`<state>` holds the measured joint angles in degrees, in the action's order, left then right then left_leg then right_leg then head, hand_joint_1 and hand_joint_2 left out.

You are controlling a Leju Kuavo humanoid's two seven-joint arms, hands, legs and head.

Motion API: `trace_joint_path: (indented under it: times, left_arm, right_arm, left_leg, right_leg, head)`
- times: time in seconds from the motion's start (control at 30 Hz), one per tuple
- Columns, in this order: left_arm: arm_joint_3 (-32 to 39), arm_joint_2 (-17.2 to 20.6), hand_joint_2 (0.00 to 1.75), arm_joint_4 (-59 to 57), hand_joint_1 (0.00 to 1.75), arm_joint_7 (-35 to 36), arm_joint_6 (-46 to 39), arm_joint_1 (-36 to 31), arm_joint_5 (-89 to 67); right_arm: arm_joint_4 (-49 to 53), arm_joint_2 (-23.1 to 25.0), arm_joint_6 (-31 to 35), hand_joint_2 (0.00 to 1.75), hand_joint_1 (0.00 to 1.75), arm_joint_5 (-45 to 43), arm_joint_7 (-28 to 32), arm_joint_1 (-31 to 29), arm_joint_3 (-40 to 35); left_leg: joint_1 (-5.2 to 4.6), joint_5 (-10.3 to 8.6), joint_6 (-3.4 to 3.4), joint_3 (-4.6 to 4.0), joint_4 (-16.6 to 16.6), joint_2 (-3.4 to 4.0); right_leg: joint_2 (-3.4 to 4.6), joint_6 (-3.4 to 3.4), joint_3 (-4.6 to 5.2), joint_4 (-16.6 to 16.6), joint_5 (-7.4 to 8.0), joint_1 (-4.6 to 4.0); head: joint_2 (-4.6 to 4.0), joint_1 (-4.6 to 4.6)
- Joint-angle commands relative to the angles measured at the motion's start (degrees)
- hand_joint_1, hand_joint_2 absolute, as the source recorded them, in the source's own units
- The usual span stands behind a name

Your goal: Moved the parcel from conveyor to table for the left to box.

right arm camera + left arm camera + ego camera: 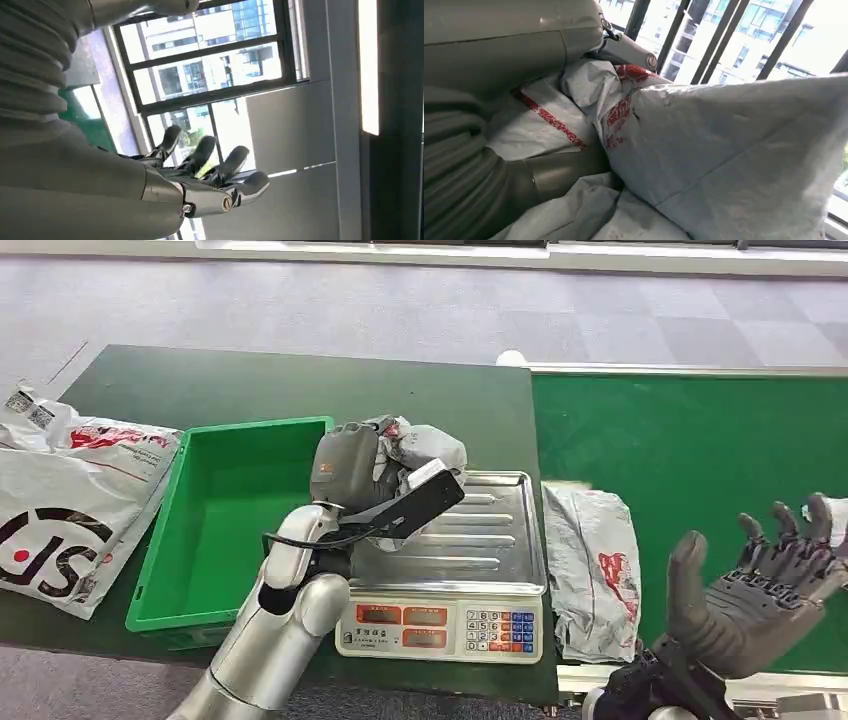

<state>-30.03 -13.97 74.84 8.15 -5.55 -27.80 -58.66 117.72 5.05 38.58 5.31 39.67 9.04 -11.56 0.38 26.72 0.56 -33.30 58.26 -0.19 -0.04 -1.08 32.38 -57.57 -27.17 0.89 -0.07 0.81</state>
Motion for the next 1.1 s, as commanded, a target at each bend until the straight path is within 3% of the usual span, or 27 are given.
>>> trace_joint_path:
  times: [0.03,0.07,0.1,0.13,0.17,0.2,0.23,0.3,0.33,0.37,0.4,0.43,1.1]
  left_arm:
    - [1.65,1.17,1.75,-1.29,1.75,-0.08,0.38,-1.53,-0.14]
    - [1.65,1.17,1.75,-1.29,1.75,-0.08,0.38,-1.53,-0.14]
    - [1.65,1.17,1.75,-1.29,1.75,-0.08,0.38,-1.53,-0.14]
    - [1.65,1.17,1.75,-1.29,1.75,-0.08,0.38,-1.53,-0.14]
    - [1.65,1.17,1.75,-1.29,1.75,-0.08,0.38,-1.53,-0.14]
    - [1.65,1.17,1.75,-1.29,1.75,-0.08,0.38,-1.53,-0.14]
    - [1.65,1.17,1.75,-1.29,1.75,-0.08,0.38,-1.53,-0.14]
    - [1.65,1.17,1.75,-1.29,1.75,-0.08,0.38,-1.53,-0.14]
    - [1.65,1.17,1.75,-1.29,1.75,-0.08,0.38,-1.53,-0.14]
    - [1.65,1.17,1.75,-1.29,1.75,-0.08,0.38,-1.53,-0.14]
    - [1.65,1.17,1.75,-1.29,1.75,-0.08,0.38,-1.53,-0.14]
    - [1.65,1.17,1.75,-1.29,1.75,-0.08,0.38,-1.53,-0.14]
    - [1.65,1.17,1.75,-1.29,1.75,-0.08,0.38,-1.53,-0.14]
  right_arm:
    - [-0.66,-0.89,0.05,1.75,0.00,-0.18,-0.01,-0.90,1.95]
    - [-0.66,-0.89,0.05,1.75,1.75,-0.18,-0.01,-0.90,1.95]
    - [-0.66,-0.89,0.05,1.75,1.75,-0.18,-0.01,-0.90,1.95]
    - [-0.66,-0.89,0.05,1.75,0.00,-0.18,-0.01,-0.90,1.95]
    - [-0.66,-0.89,0.05,1.75,0.00,-0.18,-0.01,-0.90,1.95]
    - [-0.66,-0.89,0.05,1.75,1.75,-0.18,-0.01,-0.90,1.95]
    - [-0.66,-0.89,0.05,1.75,1.75,-0.18,-0.01,-0.90,1.95]
    - [-0.66,-0.89,0.05,1.75,0.00,-0.18,-0.01,-0.90,1.95]
    - [-0.66,-0.89,0.05,1.75,0.00,-0.18,-0.01,-0.90,1.95]
    - [-0.66,-0.89,0.05,1.75,1.75,-0.18,-0.01,-0.90,1.95]
    - [-0.66,-0.89,0.05,1.75,1.75,-0.18,-0.01,-0.90,1.95]
    - [-0.66,-0.89,0.05,1.75,0.00,-0.18,-0.01,-0.90,1.95]
    - [-0.66,-0.89,0.05,1.75,0.00,-0.18,-0.01,-0.90,1.95]
  left_leg:
    - [0.00,-0.03,-0.01,0.05,-0.06,0.07]
    - [0.01,-0.02,-0.01,0.03,-0.03,0.05]
    - [0.01,-0.04,-0.01,0.04,-0.07,0.06]
    - [0.01,-0.02,-0.01,0.02,-0.03,0.05]
    - [0.01,-0.05,-0.01,0.04,-0.09,0.07]
    - [0.01,-0.01,-0.01,0.03,-0.03,0.05]
    - [0.01,-0.04,-0.01,0.04,-0.08,0.06]
    - [0.01,-0.01,0.00,0.02,-0.02,0.05]
    - [0.00,-0.05,-0.01,0.04,-0.08,0.06]
    - [0.02,-0.01,0.00,0.03,-0.02,0.05]
    - [0.00,-0.04,-0.01,0.05,-0.08,0.06]
    - [0.01,-0.02,-0.01,0.02,-0.03,0.05]
    - [0.01,-0.11,-0.01,0.10,-0.20,0.09]
  right_leg:
    - [0.06,0.06,-0.02,0.06,0.05,-0.02]
    - [0.04,0.05,-0.02,0.05,0.04,-0.02]
    - [0.04,0.06,-0.03,0.07,0.05,-0.02]
    - [0.04,0.04,-0.01,0.04,0.04,-0.02]
    - [0.05,0.07,-0.03,0.10,0.07,-0.02]
    - [0.04,0.04,-0.02,0.04,0.03,-0.02]
    - [0.05,0.06,-0.02,0.08,0.06,-0.02]
    - [0.03,0.04,-0.01,0.03,0.03,-0.02]
    - [0.05,0.06,-0.02,0.08,0.06,-0.02]
    - [0.04,0.04,-0.02,0.04,0.03,-0.03]
    - [0.04,0.06,-0.04,0.08,0.05,-0.01]
    - [0.04,0.05,-0.01,0.05,0.04,-0.02]
    - [0.06,0.10,-0.08,0.22,0.14,-0.04]
  head:
    - [0.00,0.00]
    - [0.00,0.00]
    - [0.00,0.00]
    - [0.00,0.00]
    - [0.00,0.00]
    - [0.00,0.00]
    - [0.00,0.00]
    - [0.00,0.00]
    - [0.00,0.00]
    - [0.00,0.00]
    - [0.00,0.00]
    - [0.00,0.00]
    - [0.00,0.00]
